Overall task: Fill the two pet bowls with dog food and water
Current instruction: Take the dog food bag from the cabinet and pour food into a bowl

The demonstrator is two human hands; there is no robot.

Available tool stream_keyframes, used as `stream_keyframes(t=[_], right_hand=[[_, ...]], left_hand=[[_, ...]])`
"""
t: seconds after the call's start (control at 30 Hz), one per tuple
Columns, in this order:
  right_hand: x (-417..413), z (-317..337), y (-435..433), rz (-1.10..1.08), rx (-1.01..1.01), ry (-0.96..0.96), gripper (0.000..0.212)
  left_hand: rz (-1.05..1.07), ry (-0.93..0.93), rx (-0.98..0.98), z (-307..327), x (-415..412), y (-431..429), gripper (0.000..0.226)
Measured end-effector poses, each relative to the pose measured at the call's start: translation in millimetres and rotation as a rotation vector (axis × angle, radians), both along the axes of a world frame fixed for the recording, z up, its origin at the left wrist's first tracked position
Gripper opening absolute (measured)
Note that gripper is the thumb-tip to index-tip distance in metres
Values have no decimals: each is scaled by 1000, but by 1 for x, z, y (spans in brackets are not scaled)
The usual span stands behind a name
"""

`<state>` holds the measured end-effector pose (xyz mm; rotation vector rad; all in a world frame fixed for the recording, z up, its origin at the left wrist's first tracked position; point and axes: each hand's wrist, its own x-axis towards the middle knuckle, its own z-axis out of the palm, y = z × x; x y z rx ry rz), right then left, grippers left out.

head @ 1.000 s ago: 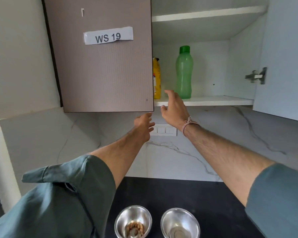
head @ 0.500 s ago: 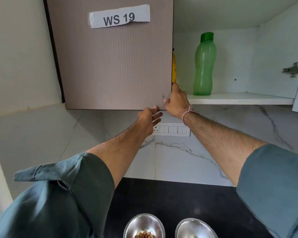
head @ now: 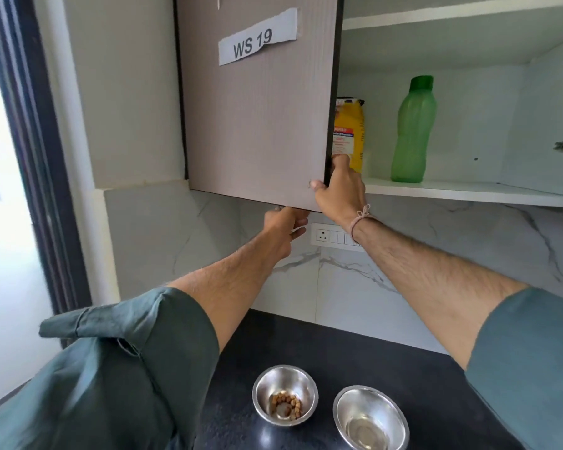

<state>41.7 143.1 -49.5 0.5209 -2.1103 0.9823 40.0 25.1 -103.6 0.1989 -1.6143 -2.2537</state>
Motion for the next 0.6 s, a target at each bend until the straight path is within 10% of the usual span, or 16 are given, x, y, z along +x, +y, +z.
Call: stream_keyframes(t=[0.23,0.43,0.6], right_hand=[[74,1,-27,55,45,33,39],[117,1,-54,189,66,58,43],[147,1,-80,293,80,51,35]], left_hand=[[249,-19,-166,-5,73,-23,23],[391,-9,-307,-2,125,-45,90],[402,33,-554,4,162,-64,82]])
